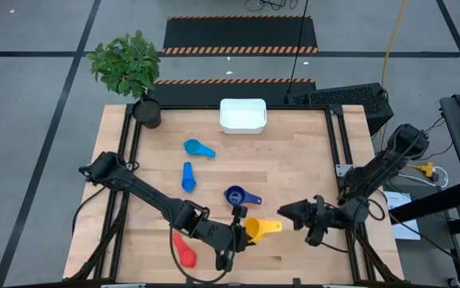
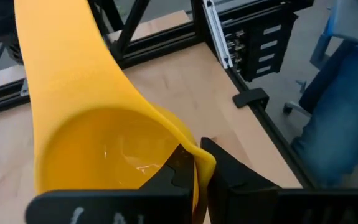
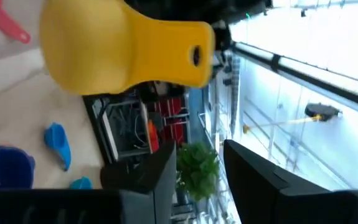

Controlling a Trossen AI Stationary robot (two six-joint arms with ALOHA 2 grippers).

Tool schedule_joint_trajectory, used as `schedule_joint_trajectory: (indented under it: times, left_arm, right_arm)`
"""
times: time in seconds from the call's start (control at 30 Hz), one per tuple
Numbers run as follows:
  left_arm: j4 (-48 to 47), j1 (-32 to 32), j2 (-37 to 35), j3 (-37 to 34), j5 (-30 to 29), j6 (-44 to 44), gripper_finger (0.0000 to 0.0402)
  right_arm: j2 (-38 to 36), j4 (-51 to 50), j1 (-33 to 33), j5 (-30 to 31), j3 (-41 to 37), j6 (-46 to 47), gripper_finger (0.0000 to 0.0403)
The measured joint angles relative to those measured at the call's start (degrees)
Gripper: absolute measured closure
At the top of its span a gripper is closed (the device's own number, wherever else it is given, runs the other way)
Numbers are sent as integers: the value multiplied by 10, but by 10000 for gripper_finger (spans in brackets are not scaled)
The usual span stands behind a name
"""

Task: Nest measuring cups in basket
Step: Stack the yellow measuring cup on top of the dark blue measuring cup

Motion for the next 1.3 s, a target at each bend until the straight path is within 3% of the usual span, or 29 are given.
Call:
schedule_joint_trajectory:
  times: [0.2, 0.57, 0.73, 0.93, 1.13, 1.3]
  left_arm:
    - [3, 11, 9, -1, 18, 10, 390]
    - [12, 42, 29, 0, 42, 6, 381]
    - [10, 46, 29, 0, 50, 10, 391]
    - [9, 47, 30, 0, 49, 12, 375]
    - [-3, 47, 30, 0, 46, 17, 391]
    - [-6, 46, 30, 0, 15, -4, 346]
  right_arm:
    - [3, -2, 13, -32, 0, -1, 273]
    - [3, -34, 15, -34, 0, 34, 277]
    - [3, -40, 15, -34, 0, 49, 304]
    - [3, -52, 14, -33, 0, 70, 344]
    - [3, -57, 14, -33, 0, 79, 379]
    - [3, -65, 14, -29, 0, 80, 394]
